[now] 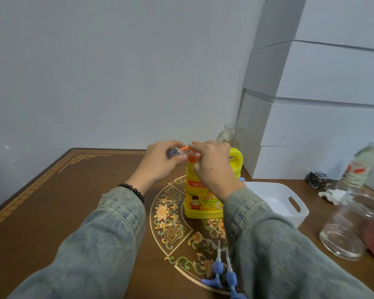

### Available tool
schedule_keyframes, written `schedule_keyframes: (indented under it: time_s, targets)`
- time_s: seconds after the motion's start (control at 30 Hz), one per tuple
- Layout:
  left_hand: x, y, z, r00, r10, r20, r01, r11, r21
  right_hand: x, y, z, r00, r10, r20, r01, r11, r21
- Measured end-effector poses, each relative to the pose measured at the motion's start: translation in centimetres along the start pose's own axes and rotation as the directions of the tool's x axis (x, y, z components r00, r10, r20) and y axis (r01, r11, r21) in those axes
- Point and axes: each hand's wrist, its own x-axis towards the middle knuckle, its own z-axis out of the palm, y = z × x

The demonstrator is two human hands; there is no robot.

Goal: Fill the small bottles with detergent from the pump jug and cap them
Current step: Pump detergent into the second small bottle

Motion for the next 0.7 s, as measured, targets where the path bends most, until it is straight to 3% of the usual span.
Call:
schedule_keyframes:
  time_s: [0.3,0.7]
  targets:
    - [0.1,-0.6,0.4,1.000,0.002,-0.015,-0.002,1.000,-0.007,-0.3,0.4,1.4,0.994,-0.023,-0.105,0.029,0.998,0.053]
    - [0.0,0.0,0.0,1.000,0.020,-0.024,-0.020,1.000,0.023,-0.2,0.1,1.0,0.994,-0.014,-0.110,0.022,0.997,0.080]
